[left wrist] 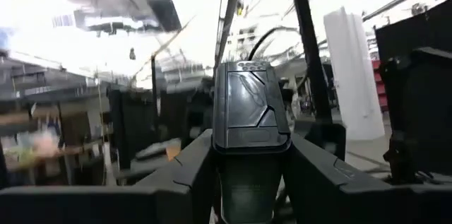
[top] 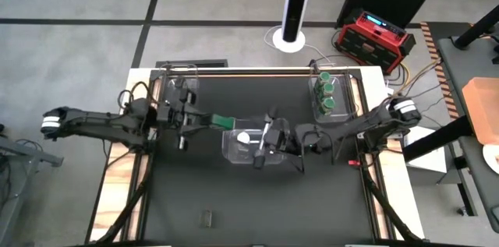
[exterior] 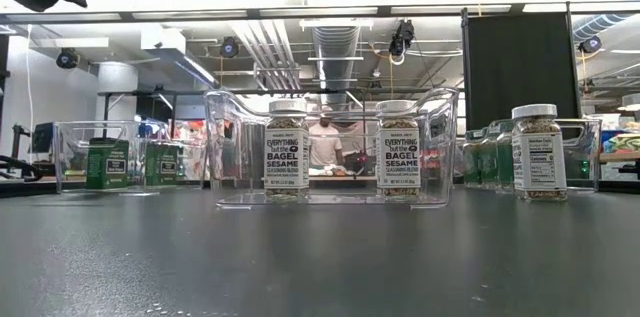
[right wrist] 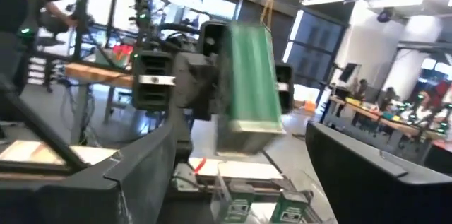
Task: Sort spices by type
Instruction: Put the black seasoning can into the top left transparent bin
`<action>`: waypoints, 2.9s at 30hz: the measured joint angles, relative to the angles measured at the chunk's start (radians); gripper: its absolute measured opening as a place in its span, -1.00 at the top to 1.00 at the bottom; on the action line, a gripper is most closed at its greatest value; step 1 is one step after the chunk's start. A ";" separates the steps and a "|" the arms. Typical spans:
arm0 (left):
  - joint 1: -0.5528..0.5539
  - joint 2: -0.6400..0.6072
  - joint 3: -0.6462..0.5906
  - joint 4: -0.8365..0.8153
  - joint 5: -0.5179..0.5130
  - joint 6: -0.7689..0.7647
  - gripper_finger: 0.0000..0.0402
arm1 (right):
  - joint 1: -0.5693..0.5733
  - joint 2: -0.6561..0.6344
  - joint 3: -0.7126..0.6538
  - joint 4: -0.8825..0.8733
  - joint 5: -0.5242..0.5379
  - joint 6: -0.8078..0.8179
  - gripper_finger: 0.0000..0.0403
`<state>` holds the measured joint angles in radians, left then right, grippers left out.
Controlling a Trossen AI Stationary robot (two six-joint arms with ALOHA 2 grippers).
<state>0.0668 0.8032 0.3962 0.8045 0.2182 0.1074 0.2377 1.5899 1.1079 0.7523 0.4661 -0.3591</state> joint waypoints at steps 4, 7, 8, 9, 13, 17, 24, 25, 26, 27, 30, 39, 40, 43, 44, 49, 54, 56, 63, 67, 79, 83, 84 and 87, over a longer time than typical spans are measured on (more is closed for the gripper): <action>-0.014 0.019 0.001 0.027 0.000 0.016 0.39 | -0.017 0.016 0.000 0.033 -0.059 -0.007 -0.50; -0.022 0.045 0.001 0.043 0.000 0.016 0.39 | -0.035 0.016 0.001 0.050 -0.107 0.031 -0.45; -0.023 0.056 0.001 0.060 0.000 0.018 0.39 | -0.043 0.016 0.004 0.050 -0.111 0.042 -0.44; -0.026 0.070 0.001 0.081 0.000 0.020 0.39 | -0.052 0.016 0.005 0.047 -0.120 0.053 -0.42; -0.027 0.121 0.001 0.160 0.001 0.025 0.39 | -0.077 0.029 0.021 0.046 -0.189 0.094 -0.40; -0.028 0.145 0.001 0.206 0.001 0.032 0.39 | -0.083 0.039 0.028 0.045 -0.200 0.102 -0.38; -0.028 0.170 0.002 0.211 0.001 0.031 0.39 | -0.092 0.039 0.029 0.044 -0.197 0.090 0.06; -0.028 0.172 0.002 0.212 0.000 0.031 0.38 | -0.093 0.039 0.029 0.042 -0.201 0.090 0.17; -0.028 0.174 0.002 0.215 0.000 0.032 0.37 | -0.094 0.039 0.029 0.042 -0.207 0.090 0.29; -0.028 0.177 0.002 0.222 0.000 0.031 0.35 | -0.094 0.039 0.029 0.041 -0.214 0.091 0.37; -0.029 0.178 0.002 0.230 -0.037 -0.034 0.28 | -0.094 0.039 0.029 0.042 -0.208 0.073 0.35; -0.029 0.080 0.002 -0.044 -0.148 0.007 -0.16 | -0.094 -0.008 0.040 -0.164 -0.171 0.084 0.35; -0.028 0.071 0.002 -0.072 -0.163 0.025 -0.21 | -0.095 -0.013 0.047 -0.202 -0.169 0.088 0.35; -0.028 0.060 0.002 -0.145 -0.167 0.095 -0.33 | -0.095 -0.017 0.069 -0.286 -0.169 0.097 0.35; -0.028 0.060 0.002 -0.152 -0.155 0.121 -0.35 | -0.094 -0.017 0.077 -0.310 -0.170 0.097 0.35; -0.028 0.076 0.006 -0.154 -0.137 0.190 -0.36 | -0.094 -0.017 0.096 -0.359 -0.171 0.098 0.35; -0.028 0.112 0.096 -0.264 -0.113 0.195 -0.34 | -0.094 -0.017 0.096 -0.378 -0.170 0.098 0.35; -0.028 0.132 0.154 -0.366 -0.126 0.196 -0.33 | -0.094 -0.017 0.096 -0.389 -0.170 0.098 0.35; -0.028 0.225 0.326 -0.669 -0.128 0.217 -0.20 | -0.094 -0.016 0.096 -0.412 -0.168 0.105 0.35; -0.029 0.249 0.365 -0.715 -0.124 0.218 0.00 | -0.094 -0.016 0.096 -0.429 -0.167 0.106 0.35; -0.029 0.248 0.463 -0.887 -0.132 0.196 0.55 | -0.095 -0.017 0.096 -0.440 -0.116 0.149 0.26; -0.029 0.226 0.517 -0.997 -0.220 0.196 0.50 | -0.094 -0.042 0.093 -0.503 -0.023 0.157 -0.24; -0.029 0.220 0.535 -1.039 -0.270 0.191 0.47 | -0.094 -0.053 0.093 -0.533 -0.001 0.166 -0.35; -0.027 0.207 0.600 -1.209 -0.479 0.131 0.39 | -0.094 -0.090 0.094 -0.606 0.051 0.223 -0.57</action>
<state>0.0395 1.0107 0.9965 -0.4047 -0.2603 0.2381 0.1432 1.5000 1.2015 0.1464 0.5173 -0.1365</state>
